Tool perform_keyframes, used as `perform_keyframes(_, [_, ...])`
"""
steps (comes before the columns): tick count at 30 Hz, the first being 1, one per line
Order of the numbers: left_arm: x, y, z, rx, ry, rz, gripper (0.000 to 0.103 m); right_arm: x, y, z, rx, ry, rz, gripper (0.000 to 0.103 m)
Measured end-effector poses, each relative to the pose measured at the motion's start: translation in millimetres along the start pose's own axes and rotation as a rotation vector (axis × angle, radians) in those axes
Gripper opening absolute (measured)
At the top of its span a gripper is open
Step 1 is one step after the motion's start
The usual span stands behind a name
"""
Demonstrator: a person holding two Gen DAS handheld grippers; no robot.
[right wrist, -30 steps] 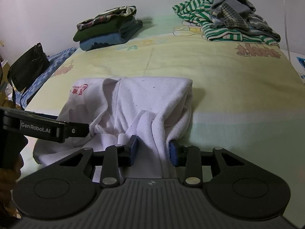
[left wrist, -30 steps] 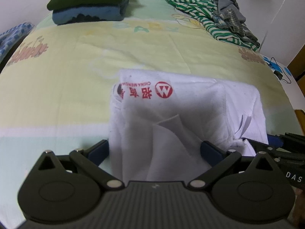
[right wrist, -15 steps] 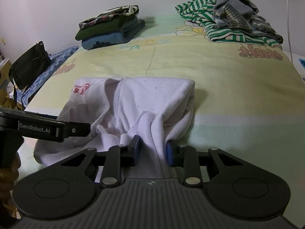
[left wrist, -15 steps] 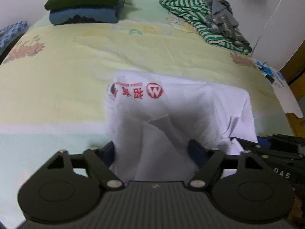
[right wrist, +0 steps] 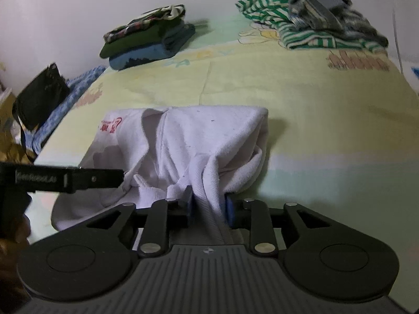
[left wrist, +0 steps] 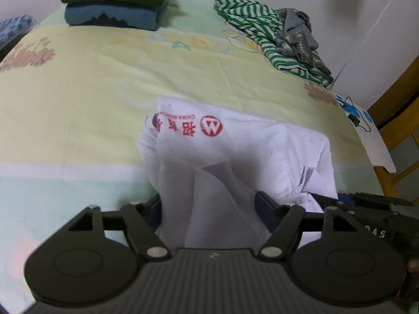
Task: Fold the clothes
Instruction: 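Lift the folded white shirt with both tools off the bed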
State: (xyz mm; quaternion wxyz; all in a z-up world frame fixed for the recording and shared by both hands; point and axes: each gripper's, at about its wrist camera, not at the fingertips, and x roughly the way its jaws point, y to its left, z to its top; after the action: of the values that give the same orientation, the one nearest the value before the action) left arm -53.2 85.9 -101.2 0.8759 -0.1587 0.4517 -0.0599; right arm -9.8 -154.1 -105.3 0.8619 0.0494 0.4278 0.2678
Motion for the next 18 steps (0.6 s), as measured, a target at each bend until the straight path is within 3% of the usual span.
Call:
perform_keyframes(3, [1.8,-4.1,-0.2,0.021,-0.003,0.009,0.071,-1.0,0.7,-2.4,0.001,-0.014,0.000,0.028])
perform_keyframes(9, [0.6,-4.7,2.6,0.040,-0.016,0.014,0.044,-0.8,-0.3,2.6,0.021,-0.008,0.003,0.022])
perform_keyframes(11, [-1.4,-5.6,4.7,0.057,-0.025,0.020,0.031,-1.6,1.4,4.9,0.020,-0.009,0.001,0.021])
perform_keyframes(18, [-10.8,-3.8,24.4,0.085,-0.057,0.017,0.021,-13.3,21.4,26.9,-0.039,-0.080,0.018,0.020])
